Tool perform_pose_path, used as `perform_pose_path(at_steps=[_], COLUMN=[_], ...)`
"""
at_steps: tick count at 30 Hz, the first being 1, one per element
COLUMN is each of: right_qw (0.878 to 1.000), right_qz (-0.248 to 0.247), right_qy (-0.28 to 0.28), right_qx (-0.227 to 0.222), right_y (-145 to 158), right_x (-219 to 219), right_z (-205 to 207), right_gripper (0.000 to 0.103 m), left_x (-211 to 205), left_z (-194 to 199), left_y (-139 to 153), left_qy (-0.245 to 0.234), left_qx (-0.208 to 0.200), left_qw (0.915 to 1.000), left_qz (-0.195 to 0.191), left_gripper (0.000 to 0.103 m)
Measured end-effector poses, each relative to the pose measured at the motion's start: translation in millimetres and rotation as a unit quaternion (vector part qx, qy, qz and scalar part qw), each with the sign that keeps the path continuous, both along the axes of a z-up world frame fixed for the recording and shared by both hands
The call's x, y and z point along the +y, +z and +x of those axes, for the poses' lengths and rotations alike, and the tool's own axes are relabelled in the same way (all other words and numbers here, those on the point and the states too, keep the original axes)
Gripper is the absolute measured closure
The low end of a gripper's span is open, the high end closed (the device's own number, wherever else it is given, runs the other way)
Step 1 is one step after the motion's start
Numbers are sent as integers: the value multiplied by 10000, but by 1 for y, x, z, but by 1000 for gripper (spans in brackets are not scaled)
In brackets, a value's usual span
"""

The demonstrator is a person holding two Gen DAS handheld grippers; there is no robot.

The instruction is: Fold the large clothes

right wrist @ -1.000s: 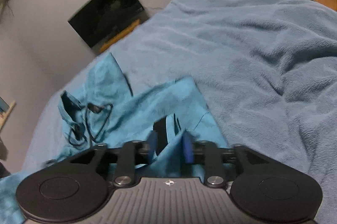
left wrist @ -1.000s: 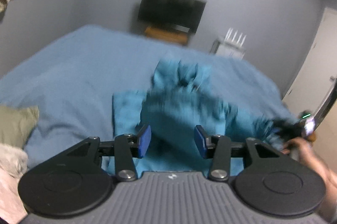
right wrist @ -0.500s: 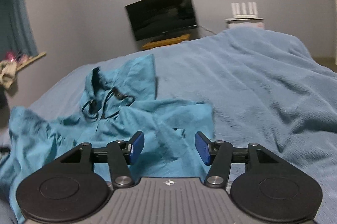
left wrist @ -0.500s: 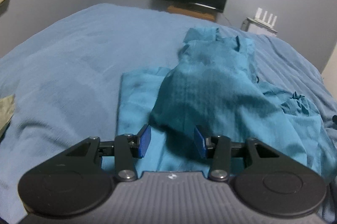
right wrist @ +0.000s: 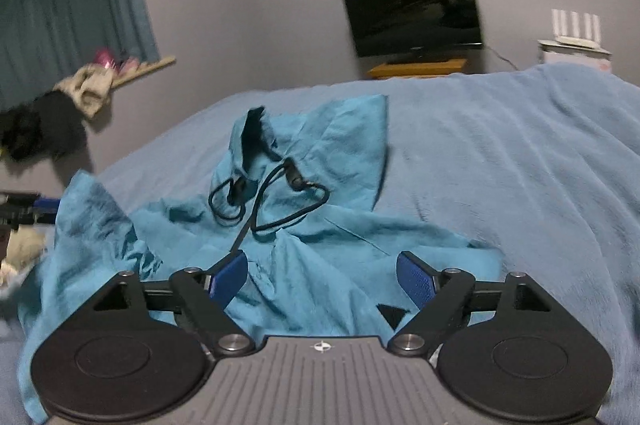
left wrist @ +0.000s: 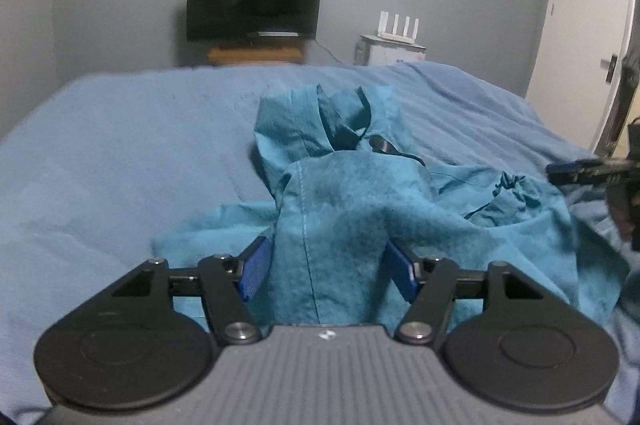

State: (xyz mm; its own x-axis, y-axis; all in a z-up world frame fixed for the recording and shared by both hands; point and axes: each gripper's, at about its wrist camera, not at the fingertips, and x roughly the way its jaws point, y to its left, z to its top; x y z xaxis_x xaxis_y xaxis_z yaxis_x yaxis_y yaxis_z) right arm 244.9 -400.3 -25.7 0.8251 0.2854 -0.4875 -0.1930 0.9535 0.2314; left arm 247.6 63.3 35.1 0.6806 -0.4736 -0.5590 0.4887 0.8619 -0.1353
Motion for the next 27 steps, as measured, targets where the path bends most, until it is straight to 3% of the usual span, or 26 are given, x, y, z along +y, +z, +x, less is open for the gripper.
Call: perform_pose_path(at_steps=[4, 7, 9, 11, 12, 17, 20, 23, 25, 27], right_qw=[9994, 9980, 9959, 9957, 9964, 9986, 9954, 9897, 9871, 9837], right_qz=[19, 136, 349, 316, 248, 506, 274, 374, 21, -476], right_qy=[179, 294, 488, 516, 514, -12, -859, -1381, -1556, -1692], right_qx=[305, 544, 674, 695, 623, -173, -331, 46, 369, 370], right_y=[-11, -25, -32, -33, -31, -3, 5, -11, -29, -43], right_x=[-2, -4, -7, -6, -6, -22, -33, -36, -24, -12], right_z=[19, 26, 25, 24, 21, -4, -17, -15, -4, 2], right_gripper=[17, 23, 68, 93, 97, 99, 99, 98, 96, 89], left_x=[2, -4, -6, -8, -9, -13, -20, -32, -46, -65], left_z=[14, 18, 15, 10, 7, -10, 4, 30, 44, 51], left_y=[-10, -18, -22, -20, -17, 17, 22, -9, -37, -64], left_qy=[-197, -114, -32, 91, 158, 742, 1204, 1306, 1305, 1194], left_qx=[323, 422, 367, 243, 164, -397, -373, 46, 155, 11], left_qw=[9981, 9984, 9991, 9996, 9997, 9964, 9884, 9792, 9691, 9562], left_qz=[-485, -357, -214, -129, -130, 141, 848, 1550, 2089, 2672], left_gripper=[43, 88, 93, 98, 98, 103, 103, 103, 103, 101])
